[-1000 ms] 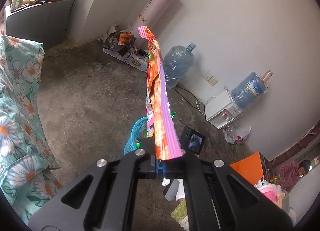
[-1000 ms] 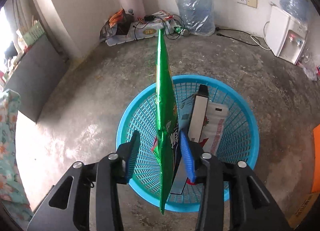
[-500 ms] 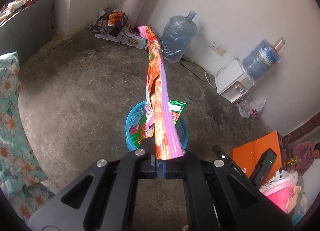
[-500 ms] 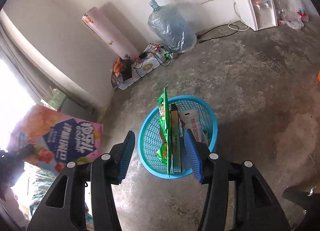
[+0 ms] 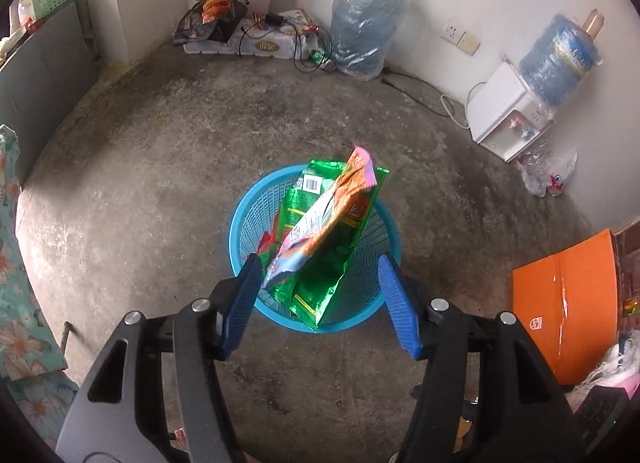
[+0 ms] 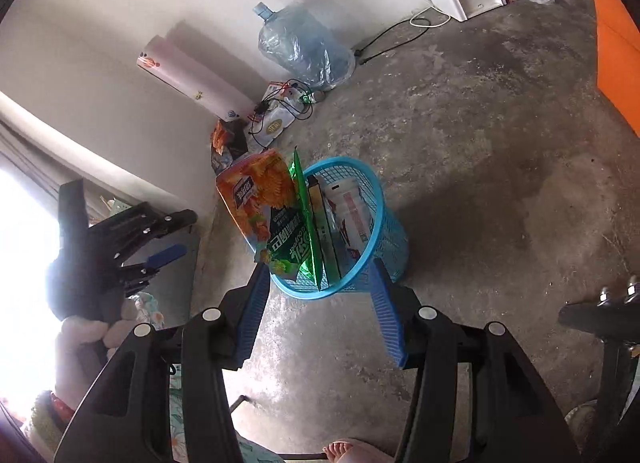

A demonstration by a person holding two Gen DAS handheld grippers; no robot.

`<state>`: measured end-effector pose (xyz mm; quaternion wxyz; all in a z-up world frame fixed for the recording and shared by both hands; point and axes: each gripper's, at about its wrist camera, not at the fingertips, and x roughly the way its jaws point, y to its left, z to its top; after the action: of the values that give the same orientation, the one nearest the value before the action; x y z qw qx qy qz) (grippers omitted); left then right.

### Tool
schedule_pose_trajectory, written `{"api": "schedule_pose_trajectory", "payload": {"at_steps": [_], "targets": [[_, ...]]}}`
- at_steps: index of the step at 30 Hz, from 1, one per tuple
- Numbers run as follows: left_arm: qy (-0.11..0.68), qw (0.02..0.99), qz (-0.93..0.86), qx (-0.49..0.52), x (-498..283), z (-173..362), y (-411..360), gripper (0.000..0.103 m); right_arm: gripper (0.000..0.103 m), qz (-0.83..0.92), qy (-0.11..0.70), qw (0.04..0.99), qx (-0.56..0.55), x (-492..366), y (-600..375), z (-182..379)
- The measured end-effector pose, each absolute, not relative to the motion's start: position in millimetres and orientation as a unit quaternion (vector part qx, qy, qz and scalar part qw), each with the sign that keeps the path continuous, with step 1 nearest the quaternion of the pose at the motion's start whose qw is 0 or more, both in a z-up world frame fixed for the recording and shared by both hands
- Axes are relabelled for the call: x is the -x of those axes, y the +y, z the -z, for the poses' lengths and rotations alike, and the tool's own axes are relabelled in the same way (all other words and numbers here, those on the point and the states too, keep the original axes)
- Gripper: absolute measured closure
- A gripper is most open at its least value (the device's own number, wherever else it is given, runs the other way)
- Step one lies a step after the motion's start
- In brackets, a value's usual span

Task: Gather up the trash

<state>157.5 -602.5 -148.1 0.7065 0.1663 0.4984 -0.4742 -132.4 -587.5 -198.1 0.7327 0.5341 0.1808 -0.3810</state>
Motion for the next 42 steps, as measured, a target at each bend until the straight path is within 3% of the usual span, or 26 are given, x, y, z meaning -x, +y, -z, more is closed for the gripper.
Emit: {"api": "schedule_pose_trajectory", "payload": {"at_steps": [14,23,28,29,33,42], "targets": [[0.414,0.728,0.540,-0.084,-142,0,-418,0.039,0.053,0.297,0.175,0.805,-0.483,91,-547,133],[0.354,0.801,0.482,-0.023,-117,-44,-264,0.020,0.052,0.231,0.178,0.864,-0.410,65,-491,61],[0.373,0.817,0.439,0.021,-104,-43,-201,0.018,0.031,0.217,0.172,0.908,-0.315,54,-431,7],[0.378,0.820,0.429,0.025,-101,-42,-189,0.017,0.023,0.218,0.170,0.913,-0.300,52,-419,-1],[0.371,0.851,0.369,0.042,-88,-41,-143,0.011,0.011,0.211,0.161,0.935,-0.235,49,-372,-33],[0.336,0.918,0.201,0.069,-68,-45,-55,0.009,0.006,0.190,0.170,0.961,-0.107,37,-292,-74]]}}
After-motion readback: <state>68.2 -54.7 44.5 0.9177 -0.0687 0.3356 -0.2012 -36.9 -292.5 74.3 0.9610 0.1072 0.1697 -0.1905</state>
